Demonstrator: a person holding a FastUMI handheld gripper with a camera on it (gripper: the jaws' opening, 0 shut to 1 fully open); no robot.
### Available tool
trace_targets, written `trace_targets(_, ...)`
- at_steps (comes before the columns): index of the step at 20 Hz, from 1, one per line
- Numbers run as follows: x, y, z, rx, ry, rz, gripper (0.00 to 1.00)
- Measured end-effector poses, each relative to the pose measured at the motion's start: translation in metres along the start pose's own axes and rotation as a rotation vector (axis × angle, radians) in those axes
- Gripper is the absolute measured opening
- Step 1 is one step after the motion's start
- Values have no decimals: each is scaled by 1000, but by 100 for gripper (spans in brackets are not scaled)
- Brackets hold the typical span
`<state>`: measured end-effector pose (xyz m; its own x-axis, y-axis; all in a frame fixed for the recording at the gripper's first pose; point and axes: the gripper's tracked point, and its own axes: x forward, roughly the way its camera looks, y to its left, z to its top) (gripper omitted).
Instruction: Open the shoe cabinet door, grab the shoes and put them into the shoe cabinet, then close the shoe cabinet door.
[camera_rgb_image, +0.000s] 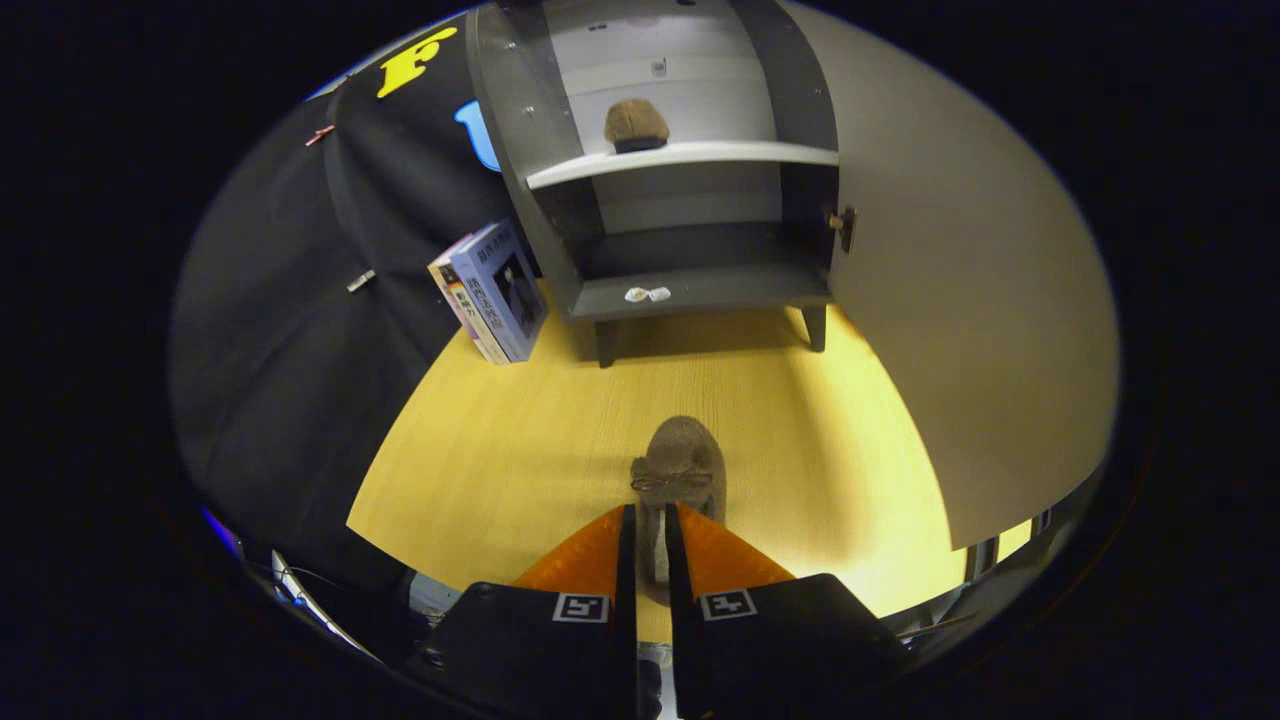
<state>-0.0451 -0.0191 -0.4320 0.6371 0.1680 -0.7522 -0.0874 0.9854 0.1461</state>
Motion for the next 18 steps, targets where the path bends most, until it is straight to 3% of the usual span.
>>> trace_targets(9,77,3,-66,-2,112,-48,18)
trace_targets(16,117,-9,-79,-52,94,-92,19)
trace_targets(18,127,-9,-82,-51,104,-90,23)
